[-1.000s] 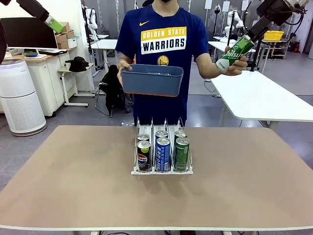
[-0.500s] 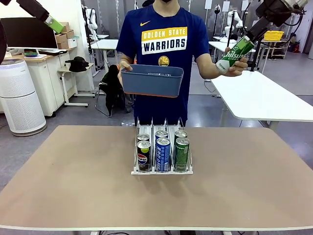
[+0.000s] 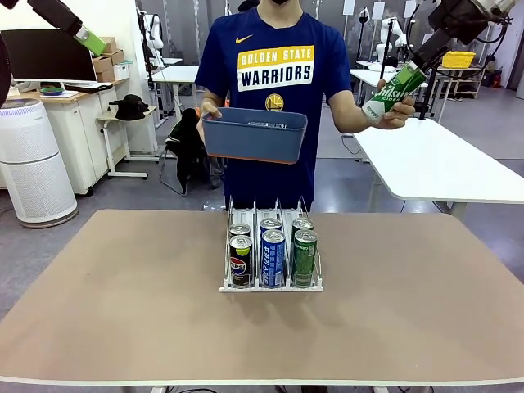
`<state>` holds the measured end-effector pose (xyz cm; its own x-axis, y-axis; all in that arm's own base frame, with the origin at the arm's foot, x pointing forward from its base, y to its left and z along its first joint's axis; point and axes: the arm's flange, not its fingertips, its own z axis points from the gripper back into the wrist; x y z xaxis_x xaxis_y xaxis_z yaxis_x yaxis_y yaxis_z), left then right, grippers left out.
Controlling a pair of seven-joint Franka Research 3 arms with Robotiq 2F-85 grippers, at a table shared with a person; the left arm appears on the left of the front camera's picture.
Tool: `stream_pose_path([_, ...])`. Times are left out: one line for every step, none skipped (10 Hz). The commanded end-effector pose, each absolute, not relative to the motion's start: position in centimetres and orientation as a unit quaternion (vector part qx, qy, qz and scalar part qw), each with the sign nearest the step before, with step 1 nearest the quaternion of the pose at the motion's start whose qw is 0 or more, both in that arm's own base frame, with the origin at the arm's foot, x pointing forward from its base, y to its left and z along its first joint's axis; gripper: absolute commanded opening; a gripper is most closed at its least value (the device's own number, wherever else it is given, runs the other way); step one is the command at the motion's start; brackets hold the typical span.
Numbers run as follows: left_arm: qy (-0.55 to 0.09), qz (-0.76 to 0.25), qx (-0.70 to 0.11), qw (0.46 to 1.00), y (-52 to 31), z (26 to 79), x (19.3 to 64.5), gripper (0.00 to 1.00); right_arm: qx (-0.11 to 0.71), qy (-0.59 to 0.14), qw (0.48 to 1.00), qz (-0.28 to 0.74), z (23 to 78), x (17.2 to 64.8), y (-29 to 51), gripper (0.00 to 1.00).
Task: Fill the beverage cans into the dispenser.
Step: Pick up the Sprite handed by the human.
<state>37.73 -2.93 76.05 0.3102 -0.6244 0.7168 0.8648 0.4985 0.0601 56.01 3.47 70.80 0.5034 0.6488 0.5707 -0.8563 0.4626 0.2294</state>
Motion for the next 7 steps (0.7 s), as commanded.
stream_pose_path([-0.346,-0.469,-0.168,0.795,-2.94,75.98,37.67,1.0,0.256,-0.2,0.826,0.461,70.72,55.92,2.99,0.0])
stream_pose_path([-0.346,-0.469,-0.168,0.795,-2.94,75.98,37.67,1.0,0.257,-0.198,0.827,0.46,70.6,55.89,3.09,0.0])
stream_pose_path([-0.346,-0.469,-0.168,0.795,-2.94,75.98,37.67,1.0,0.258,-0.196,0.828,0.458,70.64,55.93,2.98,0.0])
stream_pose_path([-0.346,-0.469,-0.168,0.795,-2.94,75.98,37.67,1.0,0.261,-0.192,0.828,0.457,70.67,55.94,2.92,0.14])
stream_pose_path([-0.346,-0.469,-0.168,0.795,-2.94,75.98,37.67,1.0,0.266,-0.188,0.828,0.456,70.61,55.78,3.01,0.05])
stream_pose_path([-0.346,-0.469,-0.168,0.795,-2.94,75.98,37.67,1.0,0.272,-0.185,0.827,0.457,70.59,55.73,2.98,0.0])
stream_pose_path([-0.346,-0.469,-0.168,0.795,-2.94,75.98,37.67,1.0,0.273,-0.186,0.827,0.455,70.67,55.83,2.88,0.0])
